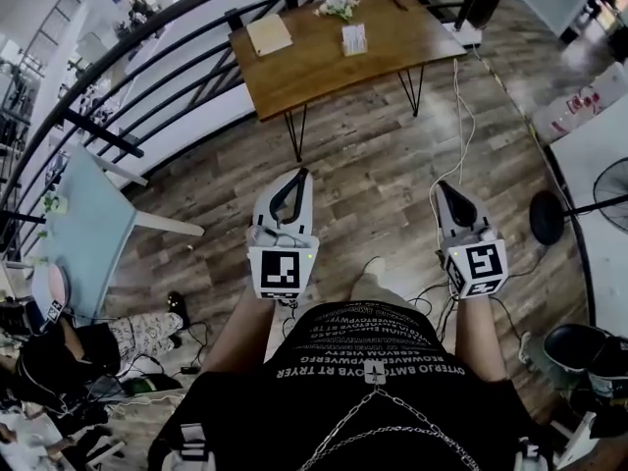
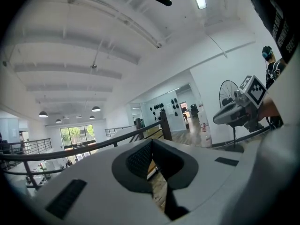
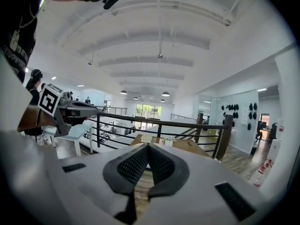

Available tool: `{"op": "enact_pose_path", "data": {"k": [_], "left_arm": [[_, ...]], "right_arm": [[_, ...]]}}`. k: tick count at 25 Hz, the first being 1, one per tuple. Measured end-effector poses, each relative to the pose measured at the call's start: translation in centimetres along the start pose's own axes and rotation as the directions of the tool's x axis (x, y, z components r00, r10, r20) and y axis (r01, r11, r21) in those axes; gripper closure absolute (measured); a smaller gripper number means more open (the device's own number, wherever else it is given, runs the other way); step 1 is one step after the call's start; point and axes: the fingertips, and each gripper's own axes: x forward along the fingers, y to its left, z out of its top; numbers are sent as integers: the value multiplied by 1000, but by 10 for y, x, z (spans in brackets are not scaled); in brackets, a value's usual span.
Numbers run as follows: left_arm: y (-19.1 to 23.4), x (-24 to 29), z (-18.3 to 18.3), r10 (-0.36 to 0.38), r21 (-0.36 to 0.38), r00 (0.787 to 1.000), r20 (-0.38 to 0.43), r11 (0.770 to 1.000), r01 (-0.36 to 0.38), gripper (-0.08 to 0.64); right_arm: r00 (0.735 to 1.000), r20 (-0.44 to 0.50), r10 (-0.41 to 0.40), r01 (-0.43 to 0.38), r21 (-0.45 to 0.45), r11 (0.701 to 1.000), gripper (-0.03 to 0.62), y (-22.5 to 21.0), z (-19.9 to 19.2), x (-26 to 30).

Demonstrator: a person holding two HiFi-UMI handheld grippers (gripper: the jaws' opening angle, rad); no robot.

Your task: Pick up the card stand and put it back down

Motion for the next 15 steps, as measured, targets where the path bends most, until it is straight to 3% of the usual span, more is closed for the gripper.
{"op": "enact_pose_path", "data": {"k": [15], "left_arm": [[-18,76,4,11,-33,999,-40,999,-13,535]], "right_arm": [[995,-4,98,-98,-3,995,577,-48,-9,43]]}}
